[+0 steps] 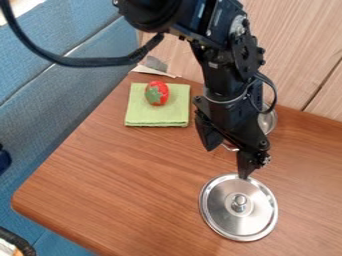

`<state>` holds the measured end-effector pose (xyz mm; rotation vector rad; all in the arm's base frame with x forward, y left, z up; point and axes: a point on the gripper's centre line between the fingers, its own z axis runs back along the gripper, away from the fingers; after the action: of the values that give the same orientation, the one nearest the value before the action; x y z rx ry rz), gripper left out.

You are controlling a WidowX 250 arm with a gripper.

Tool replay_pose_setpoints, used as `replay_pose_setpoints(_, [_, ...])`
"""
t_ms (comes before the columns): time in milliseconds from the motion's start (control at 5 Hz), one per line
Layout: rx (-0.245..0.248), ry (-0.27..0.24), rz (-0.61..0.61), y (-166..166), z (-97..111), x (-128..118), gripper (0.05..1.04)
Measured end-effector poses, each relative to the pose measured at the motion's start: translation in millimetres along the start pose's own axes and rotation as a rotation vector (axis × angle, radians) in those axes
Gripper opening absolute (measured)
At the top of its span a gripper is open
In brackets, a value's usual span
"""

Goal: Placed the red tomato above the silver lid

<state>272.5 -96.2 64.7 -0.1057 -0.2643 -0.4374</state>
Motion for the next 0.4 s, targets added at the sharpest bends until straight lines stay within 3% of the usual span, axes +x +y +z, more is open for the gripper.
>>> replay_pose_setpoints(200, [-0.004,0.024,0.006,0,-6,-3,1.001])
replay_pose_setpoints(400, [0.026,0.007,0.102,30,-3,-1,1.001])
